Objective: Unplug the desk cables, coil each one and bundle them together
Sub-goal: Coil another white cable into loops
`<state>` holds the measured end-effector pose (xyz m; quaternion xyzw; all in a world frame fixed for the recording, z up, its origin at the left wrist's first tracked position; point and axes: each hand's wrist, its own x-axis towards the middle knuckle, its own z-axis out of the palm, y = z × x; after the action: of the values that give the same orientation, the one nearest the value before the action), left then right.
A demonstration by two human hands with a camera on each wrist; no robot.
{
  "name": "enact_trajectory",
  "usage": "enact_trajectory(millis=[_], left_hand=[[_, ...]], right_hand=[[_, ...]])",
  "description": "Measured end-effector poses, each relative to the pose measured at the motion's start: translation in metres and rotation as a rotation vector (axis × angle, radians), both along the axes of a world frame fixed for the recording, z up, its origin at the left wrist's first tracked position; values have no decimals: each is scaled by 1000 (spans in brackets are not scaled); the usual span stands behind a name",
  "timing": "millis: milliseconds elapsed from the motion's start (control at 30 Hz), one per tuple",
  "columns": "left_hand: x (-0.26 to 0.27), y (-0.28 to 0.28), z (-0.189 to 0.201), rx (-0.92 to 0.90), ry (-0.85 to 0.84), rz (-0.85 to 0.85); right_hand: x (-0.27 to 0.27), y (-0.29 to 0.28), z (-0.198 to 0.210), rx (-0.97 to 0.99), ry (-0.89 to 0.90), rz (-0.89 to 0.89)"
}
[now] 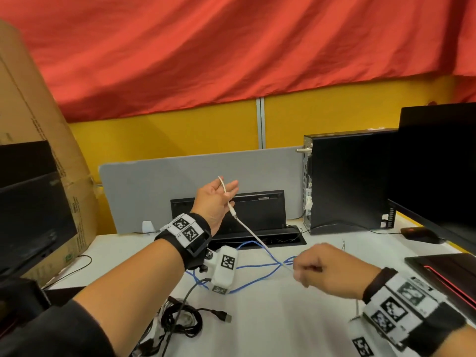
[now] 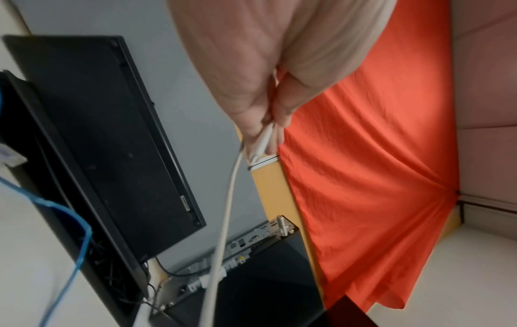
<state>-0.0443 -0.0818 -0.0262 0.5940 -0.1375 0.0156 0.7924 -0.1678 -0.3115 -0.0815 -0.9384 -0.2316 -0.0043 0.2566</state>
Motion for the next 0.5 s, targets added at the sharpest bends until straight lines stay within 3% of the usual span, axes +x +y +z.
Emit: enact_trajectory(millis=[133,300,400,500], left_hand=[[-10,5,-5,272,-41,-21],[-33,-7,-8,689,-123,-191],[-48,-16,-11,748,-103,-370],[-59,-21,-12,681,-59,-506]], right_hand=[[-9,-4,45,206,-226,-31],[1,-15,73,361,-440,-143],[16,-18,75,424,-555,-251],[34,-24,68,465,-599,-377]])
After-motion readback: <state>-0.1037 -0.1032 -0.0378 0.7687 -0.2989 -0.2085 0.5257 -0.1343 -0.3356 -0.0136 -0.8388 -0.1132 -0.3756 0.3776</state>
